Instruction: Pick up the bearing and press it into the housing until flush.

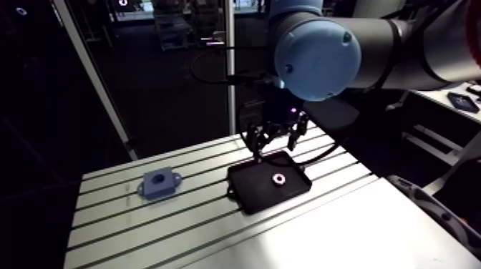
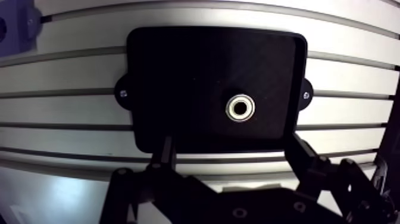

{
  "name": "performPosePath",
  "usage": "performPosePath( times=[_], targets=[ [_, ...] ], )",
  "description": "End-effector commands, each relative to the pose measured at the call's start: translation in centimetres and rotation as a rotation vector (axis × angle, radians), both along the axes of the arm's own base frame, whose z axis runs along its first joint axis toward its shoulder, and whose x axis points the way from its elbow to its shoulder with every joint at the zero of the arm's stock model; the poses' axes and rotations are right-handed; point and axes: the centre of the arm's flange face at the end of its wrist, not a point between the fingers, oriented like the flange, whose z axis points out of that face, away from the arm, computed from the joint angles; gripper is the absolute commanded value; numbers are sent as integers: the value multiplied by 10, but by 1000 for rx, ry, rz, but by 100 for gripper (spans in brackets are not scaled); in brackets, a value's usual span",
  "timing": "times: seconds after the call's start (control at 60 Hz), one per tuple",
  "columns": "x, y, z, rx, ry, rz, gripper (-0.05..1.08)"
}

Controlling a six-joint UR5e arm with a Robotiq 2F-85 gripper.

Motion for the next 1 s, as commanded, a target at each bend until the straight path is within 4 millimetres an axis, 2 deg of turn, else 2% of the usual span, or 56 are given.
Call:
performPosePath(
  times=[0.017, 0.333, 0.383, 0.483, 0.55, 0.683, 1.0],
  targets=[
    [-5, 3, -21, 0, -16, -5, 1],
    [-8, 5, -32, 9, -8, -5, 1],
    [-6, 4, -38, 5, -21, -4, 6],
    [-5, 4, -43, -1, -29, -4, 8],
    [-3, 4, -47, -3, -35, 1, 17],
    [-6, 6, -50, 3, -22, 6, 23],
    [-7, 13, -63, 1, -39, -1, 26]
  ],
)
